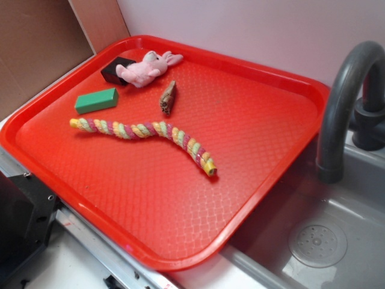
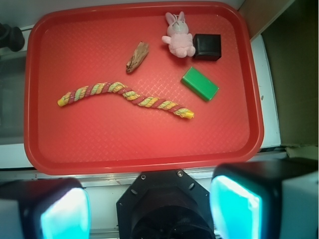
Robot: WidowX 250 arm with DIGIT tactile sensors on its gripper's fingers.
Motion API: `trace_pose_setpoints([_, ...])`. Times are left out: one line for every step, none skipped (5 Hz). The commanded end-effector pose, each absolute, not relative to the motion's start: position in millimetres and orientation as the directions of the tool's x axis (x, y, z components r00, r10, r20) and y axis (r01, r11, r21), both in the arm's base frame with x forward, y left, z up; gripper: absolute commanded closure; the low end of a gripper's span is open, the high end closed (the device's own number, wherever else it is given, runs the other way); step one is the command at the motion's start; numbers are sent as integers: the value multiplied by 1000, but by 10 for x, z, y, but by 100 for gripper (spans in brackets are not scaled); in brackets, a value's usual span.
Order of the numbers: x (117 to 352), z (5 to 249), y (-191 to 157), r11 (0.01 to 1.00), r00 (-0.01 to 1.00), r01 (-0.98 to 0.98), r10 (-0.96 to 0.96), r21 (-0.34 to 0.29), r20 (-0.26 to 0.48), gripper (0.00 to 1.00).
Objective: Grab the green block.
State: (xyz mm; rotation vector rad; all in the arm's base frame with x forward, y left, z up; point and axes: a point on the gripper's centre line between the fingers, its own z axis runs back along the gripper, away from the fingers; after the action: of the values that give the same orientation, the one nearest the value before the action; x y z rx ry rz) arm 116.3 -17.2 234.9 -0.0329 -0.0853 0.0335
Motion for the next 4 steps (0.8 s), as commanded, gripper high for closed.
trace_pose_setpoints([1163,2349,-172,999,996,-32,35,-34,85,0])
trace_pose_setpoints([1194,2304,-123,999,996,-31,32,-5,87,0])
trace_pose_setpoints([1404,2162,123,1000,996,-4,4,4,85,0])
trace_pose_setpoints([1372,2115,148,998,995,46,-49,31,92,0])
